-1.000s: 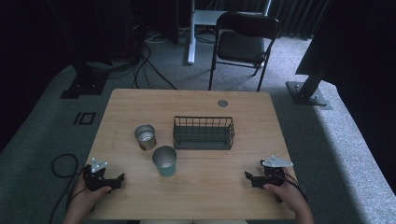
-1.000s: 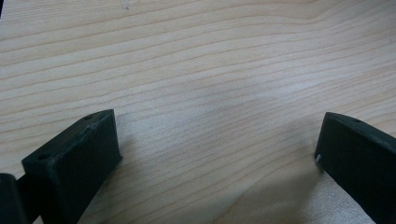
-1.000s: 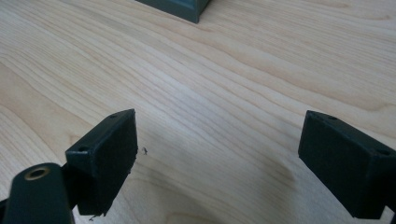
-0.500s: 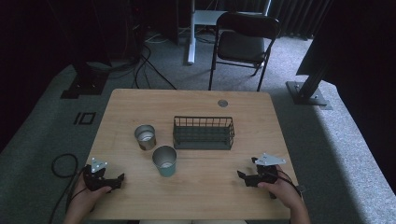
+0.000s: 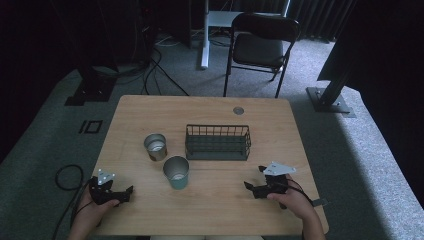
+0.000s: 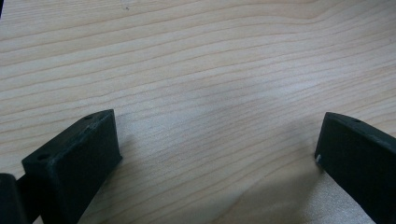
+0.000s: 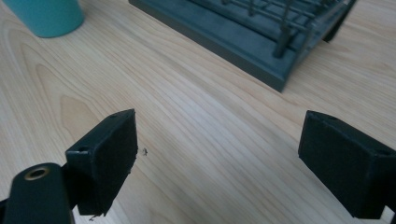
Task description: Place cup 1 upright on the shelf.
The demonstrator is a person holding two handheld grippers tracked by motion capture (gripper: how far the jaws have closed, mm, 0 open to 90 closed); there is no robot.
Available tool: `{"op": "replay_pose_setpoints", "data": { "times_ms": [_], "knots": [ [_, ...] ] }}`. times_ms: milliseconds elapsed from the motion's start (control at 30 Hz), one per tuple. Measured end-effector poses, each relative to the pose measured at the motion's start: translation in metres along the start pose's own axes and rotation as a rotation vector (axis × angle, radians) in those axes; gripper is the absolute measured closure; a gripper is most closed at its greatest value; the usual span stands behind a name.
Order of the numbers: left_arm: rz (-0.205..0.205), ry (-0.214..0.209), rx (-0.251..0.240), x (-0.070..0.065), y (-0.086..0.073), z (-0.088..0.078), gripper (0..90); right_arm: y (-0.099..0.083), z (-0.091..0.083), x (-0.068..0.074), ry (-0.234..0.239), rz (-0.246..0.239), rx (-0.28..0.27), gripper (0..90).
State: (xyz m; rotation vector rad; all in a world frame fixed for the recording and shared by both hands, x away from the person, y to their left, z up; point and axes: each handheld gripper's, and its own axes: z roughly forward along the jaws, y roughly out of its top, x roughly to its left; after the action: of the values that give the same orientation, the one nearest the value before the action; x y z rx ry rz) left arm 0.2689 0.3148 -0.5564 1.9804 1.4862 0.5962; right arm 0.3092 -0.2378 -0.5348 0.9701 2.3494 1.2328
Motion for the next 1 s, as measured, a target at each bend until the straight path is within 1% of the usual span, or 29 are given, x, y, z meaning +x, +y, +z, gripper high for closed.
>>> {"op": "replay_pose_setpoints", "data": {
  "times_ms": [100, 300, 700, 1000],
  "knots": [
    [0.000, 0.000, 0.000, 0.000, 0.000, 0.000, 0.4, 0.004, 0.004, 0.003, 0.014, -0.014, -0.007, 11.6],
    [0.000, 0.000, 0.000, 0.000, 0.000, 0.000, 0.4, 0.007, 0.008, 0.007, 0.039, -0.022, -0.012, 11.6],
    [0.001, 0.000, 0.001, 0.000, 0.000, 0.000, 0.4, 0.021, 0.018, 0.020, 0.099, -0.057, -0.048, 11.6],
    [0.000, 0.000, 0.000, 0.000, 0.000, 0.000, 0.4, 0.029, 0.027, 0.028, 0.140, -0.079, -0.058, 11.6]
  ]
}}
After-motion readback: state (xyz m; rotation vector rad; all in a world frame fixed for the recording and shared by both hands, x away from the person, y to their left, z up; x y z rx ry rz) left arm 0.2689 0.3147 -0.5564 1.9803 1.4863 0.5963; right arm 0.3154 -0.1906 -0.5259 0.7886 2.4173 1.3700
